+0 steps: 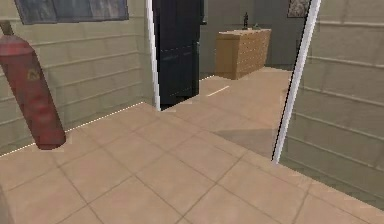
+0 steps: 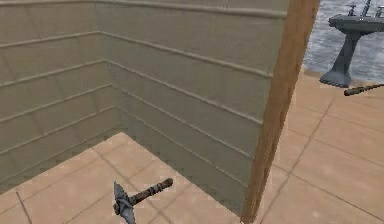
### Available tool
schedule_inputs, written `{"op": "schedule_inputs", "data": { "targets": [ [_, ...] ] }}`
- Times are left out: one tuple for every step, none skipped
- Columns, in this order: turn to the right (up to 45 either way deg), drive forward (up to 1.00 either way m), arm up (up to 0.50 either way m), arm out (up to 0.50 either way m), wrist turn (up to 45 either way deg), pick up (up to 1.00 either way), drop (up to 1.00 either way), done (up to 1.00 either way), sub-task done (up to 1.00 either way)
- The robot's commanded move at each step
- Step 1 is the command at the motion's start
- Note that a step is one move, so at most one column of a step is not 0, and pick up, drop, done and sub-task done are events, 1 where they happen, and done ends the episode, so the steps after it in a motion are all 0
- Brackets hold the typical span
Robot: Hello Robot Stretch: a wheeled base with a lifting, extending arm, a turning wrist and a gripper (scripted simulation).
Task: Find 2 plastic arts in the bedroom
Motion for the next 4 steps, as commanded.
{"op": "schedule_inputs", "data": {
  "targets": [
    [6.0, 0.0, 0.0, 0.0, 0.0, 0.0, 0.0, 0.0, 0.0],
    [0.0, 1.0, 0.0, 0.0, 0.0, 0.0, 0.0, 0.0, 0.0],
    [0.0, 0.9, 0.0, 0.0, 0.0, 0.0, 0.0, 0.0, 0.0],
    [39.0, 0.0, 0.0, 0.0, 0.0, 0.0, 0.0, 0.0, 0.0]
  ]
}}
